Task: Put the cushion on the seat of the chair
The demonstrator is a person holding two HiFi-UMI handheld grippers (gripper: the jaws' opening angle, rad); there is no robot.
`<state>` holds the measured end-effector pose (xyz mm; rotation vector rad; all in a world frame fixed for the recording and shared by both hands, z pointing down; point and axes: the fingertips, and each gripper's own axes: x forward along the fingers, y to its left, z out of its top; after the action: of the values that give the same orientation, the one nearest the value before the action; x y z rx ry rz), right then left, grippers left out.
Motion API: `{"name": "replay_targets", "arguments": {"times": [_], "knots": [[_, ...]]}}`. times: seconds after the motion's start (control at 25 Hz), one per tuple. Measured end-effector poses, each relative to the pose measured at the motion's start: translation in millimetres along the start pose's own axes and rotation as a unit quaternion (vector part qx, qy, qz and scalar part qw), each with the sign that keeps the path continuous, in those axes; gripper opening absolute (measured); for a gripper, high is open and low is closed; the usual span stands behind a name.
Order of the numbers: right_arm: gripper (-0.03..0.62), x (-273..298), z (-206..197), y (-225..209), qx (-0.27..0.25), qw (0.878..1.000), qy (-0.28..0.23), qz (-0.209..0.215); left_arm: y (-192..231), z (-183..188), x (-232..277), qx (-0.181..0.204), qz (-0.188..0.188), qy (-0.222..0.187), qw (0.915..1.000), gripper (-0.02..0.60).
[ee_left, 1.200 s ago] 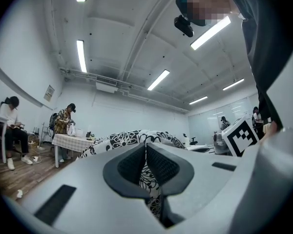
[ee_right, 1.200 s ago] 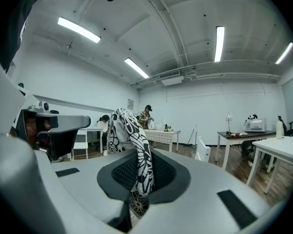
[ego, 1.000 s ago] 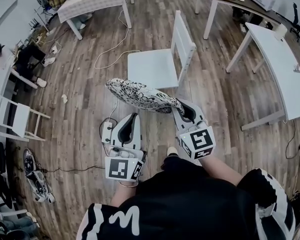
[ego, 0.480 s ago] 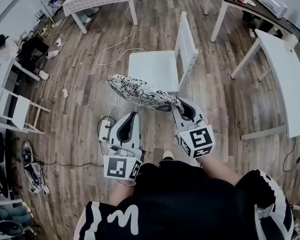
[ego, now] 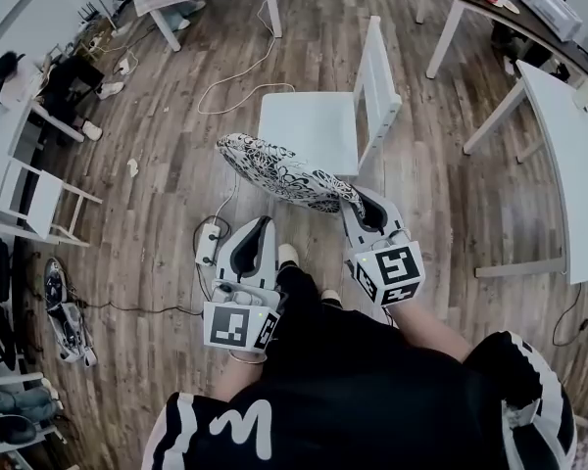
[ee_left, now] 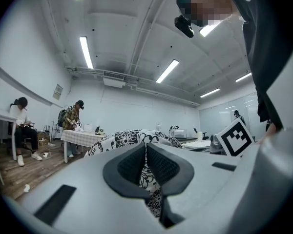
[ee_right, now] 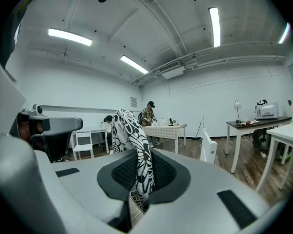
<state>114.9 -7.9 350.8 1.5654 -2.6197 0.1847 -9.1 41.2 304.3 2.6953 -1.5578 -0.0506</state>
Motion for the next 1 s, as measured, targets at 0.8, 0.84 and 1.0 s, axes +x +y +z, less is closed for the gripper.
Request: {"name": "replay_targets", "arguments": {"times": [0.8,0.84,1.0], "knots": [[0.037,80.8,8.7,-40.2,-0.017,0.999,0.014,-0.03,59.3,1.8,90.7,-0.012,-0.033,-0.016,0.9992,0.014],[0.037,87.7,9.2,-41.7,-0.017,0.999,0.014,-0.032,65.1,1.7,95.8,-0.012,-0.035,-0.016,0.9992,0.014],[0.037,115.0,12.0,-48.1,-0.014,0.999,0.014,-0.042,88.8,3.5,117.0,-0.013,-0.043,-0.017,0.9989,0.014]]}}
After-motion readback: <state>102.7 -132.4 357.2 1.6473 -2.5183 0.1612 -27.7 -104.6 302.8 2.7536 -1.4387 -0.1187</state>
